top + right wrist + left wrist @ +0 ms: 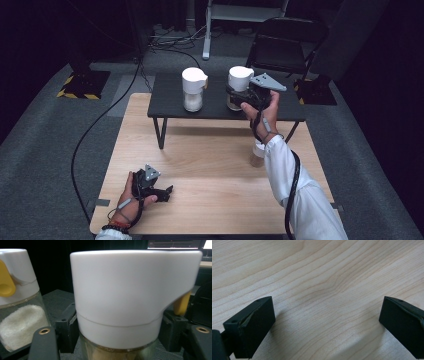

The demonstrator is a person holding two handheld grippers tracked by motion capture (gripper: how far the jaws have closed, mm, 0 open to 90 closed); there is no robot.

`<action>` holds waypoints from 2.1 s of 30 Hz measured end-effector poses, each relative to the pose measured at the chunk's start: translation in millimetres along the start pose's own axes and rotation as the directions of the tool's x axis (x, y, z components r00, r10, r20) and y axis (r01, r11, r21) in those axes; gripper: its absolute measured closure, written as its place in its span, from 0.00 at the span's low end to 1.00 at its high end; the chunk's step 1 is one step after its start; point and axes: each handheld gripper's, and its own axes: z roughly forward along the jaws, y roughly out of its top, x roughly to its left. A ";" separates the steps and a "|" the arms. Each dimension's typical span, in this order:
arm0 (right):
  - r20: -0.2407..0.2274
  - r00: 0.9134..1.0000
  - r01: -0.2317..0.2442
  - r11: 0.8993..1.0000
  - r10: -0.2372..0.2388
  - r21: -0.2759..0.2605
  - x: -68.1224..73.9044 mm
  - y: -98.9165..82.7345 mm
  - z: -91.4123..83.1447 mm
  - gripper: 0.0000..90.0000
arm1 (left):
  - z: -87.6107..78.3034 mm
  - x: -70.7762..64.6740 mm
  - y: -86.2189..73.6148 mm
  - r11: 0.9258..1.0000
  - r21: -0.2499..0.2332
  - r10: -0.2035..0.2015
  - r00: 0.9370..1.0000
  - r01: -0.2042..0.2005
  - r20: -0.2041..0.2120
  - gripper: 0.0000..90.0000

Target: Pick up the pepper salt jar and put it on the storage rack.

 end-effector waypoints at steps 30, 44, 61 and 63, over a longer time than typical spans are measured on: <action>0.042 0.999 -0.020 0.999 0.018 0.040 6.3 -2.7 1.4 0.10 | -0.2 0.9 -0.1 1.000 0.000 0.004 1.000 -0.004 0.004 0.00; 0.052 0.997 0.054 0.998 -0.057 0.045 17.6 -3.6 -2.6 0.00 | -0.5 0.9 0.1 1.000 0.003 0.004 1.000 -0.004 0.004 0.00; 0.075 0.985 0.153 0.987 -0.157 0.056 34.5 -1.3 -16.4 0.00 | -0.6 0.9 -0.1 1.000 0.003 0.004 1.000 -0.004 0.004 0.00; 0.078 0.980 0.178 0.982 -0.182 0.058 35.5 -2.5 -18.4 0.00 | -0.6 1.0 0.0 1.000 0.003 0.004 1.000 -0.004 0.004 0.00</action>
